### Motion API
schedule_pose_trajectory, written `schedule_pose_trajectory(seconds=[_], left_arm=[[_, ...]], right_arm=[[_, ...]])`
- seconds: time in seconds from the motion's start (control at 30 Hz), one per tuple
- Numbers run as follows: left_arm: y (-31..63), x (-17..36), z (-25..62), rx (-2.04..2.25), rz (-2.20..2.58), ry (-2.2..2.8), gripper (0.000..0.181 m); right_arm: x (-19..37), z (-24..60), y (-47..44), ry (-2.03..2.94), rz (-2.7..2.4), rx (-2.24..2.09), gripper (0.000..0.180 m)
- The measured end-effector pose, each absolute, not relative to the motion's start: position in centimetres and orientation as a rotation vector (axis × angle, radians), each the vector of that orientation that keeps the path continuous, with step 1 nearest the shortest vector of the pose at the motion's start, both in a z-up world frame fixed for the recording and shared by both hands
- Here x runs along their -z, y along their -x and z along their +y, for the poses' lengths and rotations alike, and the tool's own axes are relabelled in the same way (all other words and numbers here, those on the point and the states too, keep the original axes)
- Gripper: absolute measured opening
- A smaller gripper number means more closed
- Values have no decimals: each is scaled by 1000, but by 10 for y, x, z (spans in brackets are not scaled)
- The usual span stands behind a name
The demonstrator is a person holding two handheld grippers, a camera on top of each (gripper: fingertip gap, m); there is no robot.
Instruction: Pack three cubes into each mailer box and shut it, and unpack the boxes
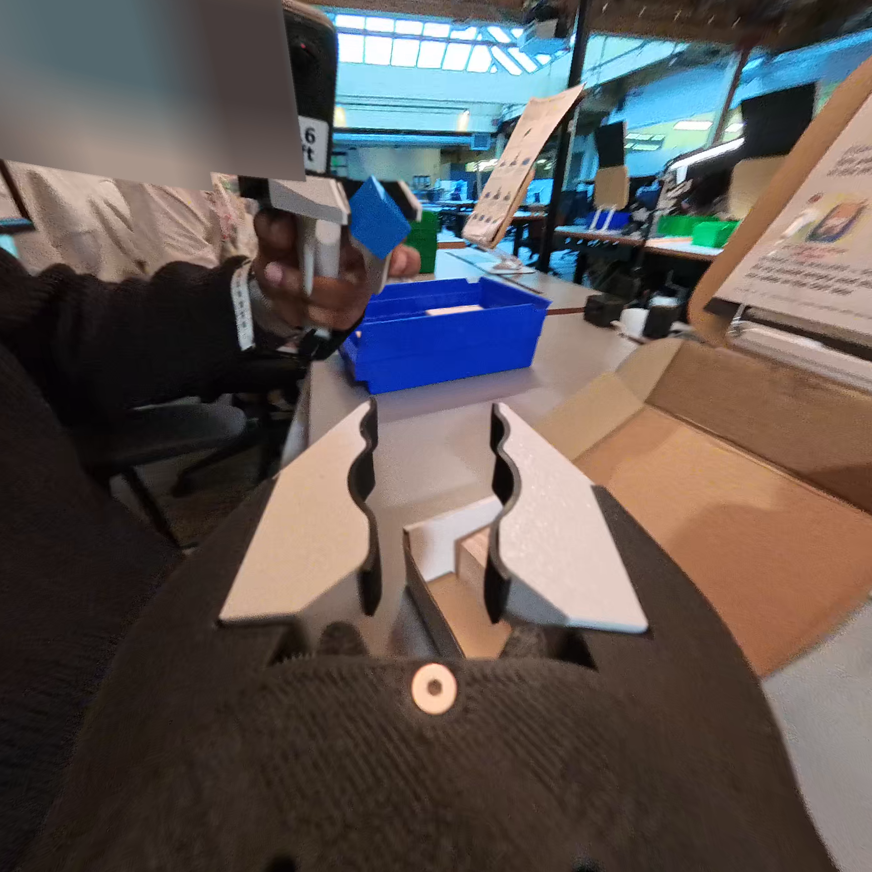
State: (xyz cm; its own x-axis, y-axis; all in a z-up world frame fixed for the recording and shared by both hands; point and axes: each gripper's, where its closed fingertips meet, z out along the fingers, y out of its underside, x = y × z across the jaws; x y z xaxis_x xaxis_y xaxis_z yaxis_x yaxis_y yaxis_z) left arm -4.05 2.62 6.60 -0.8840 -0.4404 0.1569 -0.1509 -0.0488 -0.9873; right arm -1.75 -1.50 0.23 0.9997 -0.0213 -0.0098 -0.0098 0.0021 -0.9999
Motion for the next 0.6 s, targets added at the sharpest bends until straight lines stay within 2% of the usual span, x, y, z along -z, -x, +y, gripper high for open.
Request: schedule_pose_trajectory(seconds=[0.1, 0.2, 0.3, 0.37, 0.43, 0.6], left_arm=[[40, -63, -5, 2361, 1925, 721, 26], [38, -50, -20, 2687, 1881, 939, 25], [32, -32, -26, 2751, 1804, 1054, 25], [34, -26, -33, 2799, 1818, 1082, 26], [34, -21, -39, 2789, 1836, 1077, 26], [40, -11, -52, 2787, 1904, 1056, 26]], right_arm=[[-8, -37, 15, 1535, -27, 202, 49], [-22, -57, 20, 1457, -110, 415, 37], [-31, -63, 31, 1364, -172, 516, 27], [-22, -57, 34, 1398, -176, 485, 30], [-12, -50, 34, 1449, -147, 395, 41], [-13, -48, 39, 1442, -129, 295, 33]])
